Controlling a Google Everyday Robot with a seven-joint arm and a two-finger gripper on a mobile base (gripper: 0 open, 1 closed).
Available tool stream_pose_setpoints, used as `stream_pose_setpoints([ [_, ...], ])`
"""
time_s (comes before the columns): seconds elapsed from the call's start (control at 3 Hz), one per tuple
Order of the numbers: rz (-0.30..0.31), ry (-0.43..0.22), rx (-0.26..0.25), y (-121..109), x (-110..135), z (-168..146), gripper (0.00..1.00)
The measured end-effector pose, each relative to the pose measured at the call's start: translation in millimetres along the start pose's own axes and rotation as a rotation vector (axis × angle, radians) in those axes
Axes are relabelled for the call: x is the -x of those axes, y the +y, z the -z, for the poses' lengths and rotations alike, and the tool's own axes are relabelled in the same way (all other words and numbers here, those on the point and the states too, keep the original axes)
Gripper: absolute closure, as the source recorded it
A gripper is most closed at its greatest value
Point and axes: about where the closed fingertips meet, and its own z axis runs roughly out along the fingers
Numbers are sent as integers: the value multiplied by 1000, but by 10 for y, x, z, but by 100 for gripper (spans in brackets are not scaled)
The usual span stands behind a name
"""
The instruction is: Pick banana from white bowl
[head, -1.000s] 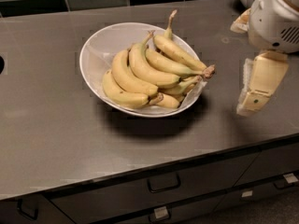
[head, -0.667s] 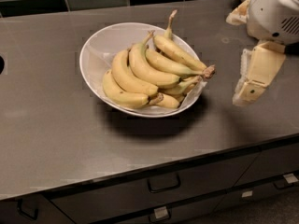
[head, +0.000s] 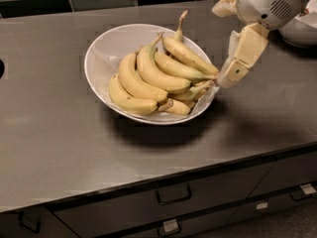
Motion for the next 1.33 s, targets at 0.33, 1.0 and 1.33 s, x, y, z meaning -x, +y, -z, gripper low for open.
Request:
stream_pose_setpoints([
  [0.33, -66, -81, -9, -179, 212, -294, 0],
  [1.0, -116, -98, -50, -216, 252, -337, 0],
  [1.33, -216, -134, -124, -283, 306, -386, 0],
])
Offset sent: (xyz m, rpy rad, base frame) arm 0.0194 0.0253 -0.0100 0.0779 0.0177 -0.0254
